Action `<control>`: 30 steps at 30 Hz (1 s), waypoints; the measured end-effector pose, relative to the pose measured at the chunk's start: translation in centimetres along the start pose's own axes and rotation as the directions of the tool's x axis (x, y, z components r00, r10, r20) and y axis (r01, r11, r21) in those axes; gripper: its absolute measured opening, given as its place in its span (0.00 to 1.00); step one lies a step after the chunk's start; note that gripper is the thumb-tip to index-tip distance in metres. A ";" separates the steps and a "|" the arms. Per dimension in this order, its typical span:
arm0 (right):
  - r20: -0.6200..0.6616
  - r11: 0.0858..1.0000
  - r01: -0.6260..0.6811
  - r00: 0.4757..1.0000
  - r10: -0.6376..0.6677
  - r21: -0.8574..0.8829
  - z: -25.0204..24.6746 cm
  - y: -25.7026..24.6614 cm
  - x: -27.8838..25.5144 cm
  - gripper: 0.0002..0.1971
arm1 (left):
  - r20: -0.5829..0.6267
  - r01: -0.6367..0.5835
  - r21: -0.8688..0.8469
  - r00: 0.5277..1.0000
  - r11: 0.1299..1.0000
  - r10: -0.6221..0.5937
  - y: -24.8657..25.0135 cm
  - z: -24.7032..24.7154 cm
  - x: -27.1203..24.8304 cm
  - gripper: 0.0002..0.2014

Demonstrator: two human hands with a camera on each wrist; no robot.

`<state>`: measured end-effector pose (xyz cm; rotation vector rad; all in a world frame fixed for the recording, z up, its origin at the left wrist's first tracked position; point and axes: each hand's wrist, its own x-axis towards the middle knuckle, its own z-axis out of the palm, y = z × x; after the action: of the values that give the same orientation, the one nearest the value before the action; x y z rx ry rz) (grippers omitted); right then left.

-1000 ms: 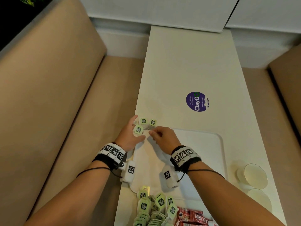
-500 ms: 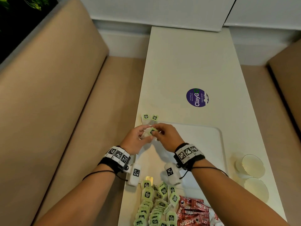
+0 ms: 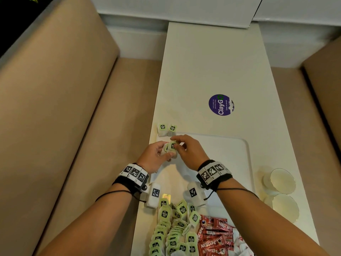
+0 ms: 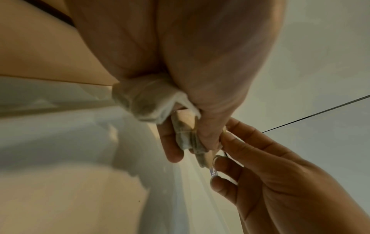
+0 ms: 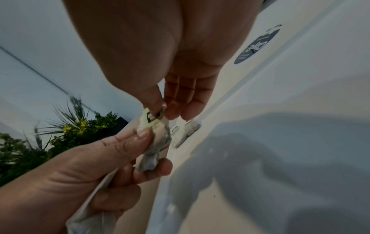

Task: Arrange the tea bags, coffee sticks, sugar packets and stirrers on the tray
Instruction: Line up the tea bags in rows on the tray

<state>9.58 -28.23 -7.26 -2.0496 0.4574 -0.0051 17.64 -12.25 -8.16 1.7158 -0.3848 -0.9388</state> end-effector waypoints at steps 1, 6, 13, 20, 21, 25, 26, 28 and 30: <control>-0.014 1.000 -0.016 1.000 0.016 0.014 0.0 0.2 0.0 0.15 | -0.015 0.000 -0.007 1.000 1.000 0.000 0.1 0.1 0.1 0.12; 0.096 0.985 -0.175 0.980 0.175 -0.003 0.4 2.0 -0.2 0.13 | -0.108 -0.008 -0.025 0.994 1.000 0.005 0.7 0.4 0.9 0.13; 0.048 0.984 -0.176 0.983 0.177 -0.034 -0.1 2.9 0.5 0.12 | -0.153 -0.015 0.003 0.988 1.000 0.016 1.4 0.4 1.8 0.12; -0.100 0.951 -0.276 0.959 0.264 -0.136 -2.1 3.6 3.7 0.11 | -0.348 0.102 0.146 0.937 0.984 -0.046 0.2 -2.1 4.1 0.13; -0.098 0.943 -0.296 0.954 0.284 -0.150 -2.2 3.8 4.1 0.12 | -0.365 0.122 0.186 0.930 0.975 -0.047 0.1 -2.4 4.4 0.12; -0.076 0.916 -0.338 0.941 0.329 -0.217 -2.0 3.9 5.0 0.12 | -0.393 0.172 0.320 0.919 0.932 -0.035 -0.1 -3.2 6.1 0.06; -0.076 0.912 -0.342 0.940 0.333 -0.227 -1.9 3.9 5.2 0.12 | -0.396 0.183 0.347 0.918 0.920 -0.034 -0.1 -3.3 6.5 0.05; -0.073 0.905 -0.354 0.935 0.347 -0.237 -1.8 3.8 5.8 0.12 | -0.389 0.191 0.372 0.921 0.908 -0.034 0.1 -3.4 7.2 0.05; -0.067 0.896 -0.369 0.929 0.364 -0.248 -1.7 3.7 6.2 0.15 | -0.371 0.173 0.389 0.928 0.905 -0.018 0.3 -3.5 7.7 0.07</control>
<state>13.87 -33.28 -10.69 -2.1841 0.8915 0.2767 25.18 -15.23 -10.58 2.2721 -0.2667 -0.6126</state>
